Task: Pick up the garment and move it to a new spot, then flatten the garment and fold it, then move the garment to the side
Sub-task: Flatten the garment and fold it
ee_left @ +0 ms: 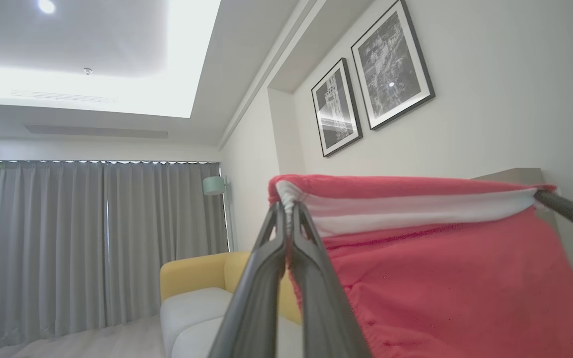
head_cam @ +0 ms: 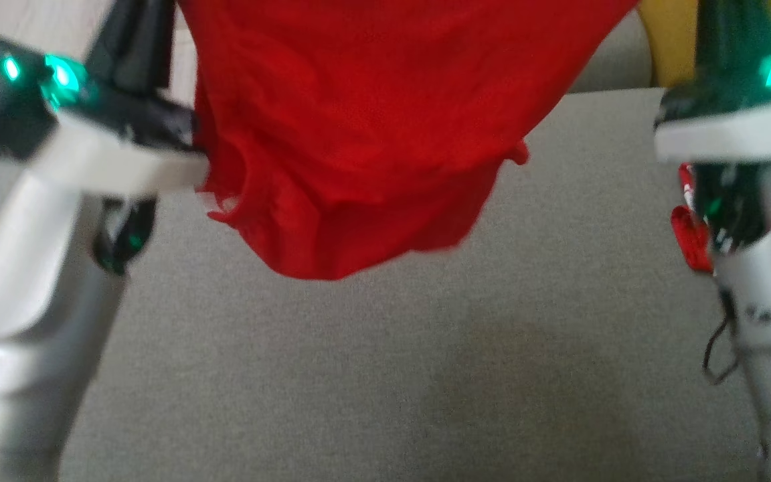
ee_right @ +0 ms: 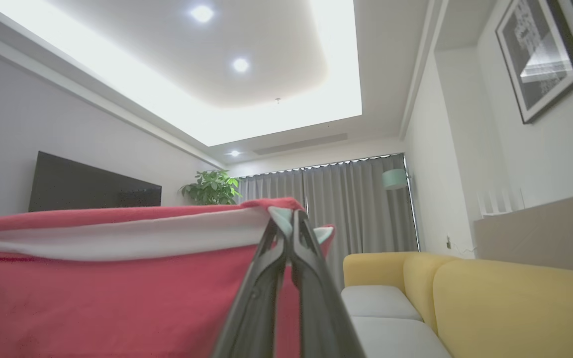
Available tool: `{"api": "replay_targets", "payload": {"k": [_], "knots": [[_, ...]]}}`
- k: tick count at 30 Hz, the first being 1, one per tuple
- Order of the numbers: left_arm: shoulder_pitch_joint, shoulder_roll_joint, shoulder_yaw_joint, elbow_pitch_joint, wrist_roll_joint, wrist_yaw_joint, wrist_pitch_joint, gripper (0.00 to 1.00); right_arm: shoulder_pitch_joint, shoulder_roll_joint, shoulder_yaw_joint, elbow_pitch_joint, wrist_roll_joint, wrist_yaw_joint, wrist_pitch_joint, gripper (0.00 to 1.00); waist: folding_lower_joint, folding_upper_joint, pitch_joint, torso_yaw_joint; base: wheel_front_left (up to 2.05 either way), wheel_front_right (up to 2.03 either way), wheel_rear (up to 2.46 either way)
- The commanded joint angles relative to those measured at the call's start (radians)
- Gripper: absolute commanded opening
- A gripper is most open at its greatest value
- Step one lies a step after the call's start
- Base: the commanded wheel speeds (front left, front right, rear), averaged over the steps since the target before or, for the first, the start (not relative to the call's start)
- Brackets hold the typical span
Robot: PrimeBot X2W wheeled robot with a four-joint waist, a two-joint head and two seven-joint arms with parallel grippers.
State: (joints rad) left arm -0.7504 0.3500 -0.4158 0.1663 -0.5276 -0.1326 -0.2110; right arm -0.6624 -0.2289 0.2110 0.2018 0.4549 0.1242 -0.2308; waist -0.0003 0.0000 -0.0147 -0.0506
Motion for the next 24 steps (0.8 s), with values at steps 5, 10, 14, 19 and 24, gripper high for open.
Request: {"api": "replay_targets", "payload": {"k": [5,10,14,19,24], "knots": [[-0.154,0.025,0.022,0.089,-0.018,0.002,0.059,0.0,-0.184,0.009,0.058,0.061,0.013,0.007,0.048,0.0,0.0003,0.0,0.088,-0.009,0.0,0.0,0.0],[-0.272,-0.015,0.02,0.252,0.037,0.037,-0.005,0.0,-0.361,0.049,0.06,0.255,-0.038,0.007,0.008,0.0,0.0003,0.0,0.18,-0.014,0.0,0.0,0.0],[-0.346,-0.067,0.081,0.318,0.052,0.068,-0.048,0.0,-0.479,0.083,-0.004,0.361,-0.094,0.007,-0.027,0.0,0.0003,0.0,0.214,-0.012,0.0,0.0,0.0],[-0.283,-0.109,0.129,0.314,0.061,0.04,-0.05,0.0,-0.453,0.103,-0.042,0.374,-0.108,0.007,-0.03,0.0,0.0003,0.0,0.203,-0.008,0.0,0.0,0.0],[-0.036,-0.163,0.173,0.343,0.055,0.014,-0.05,0.0,-0.213,0.108,-0.058,0.368,-0.055,0.007,-0.031,0.0,0.0003,0.0,0.161,-0.007,0.0,0.0,0.0]]}}
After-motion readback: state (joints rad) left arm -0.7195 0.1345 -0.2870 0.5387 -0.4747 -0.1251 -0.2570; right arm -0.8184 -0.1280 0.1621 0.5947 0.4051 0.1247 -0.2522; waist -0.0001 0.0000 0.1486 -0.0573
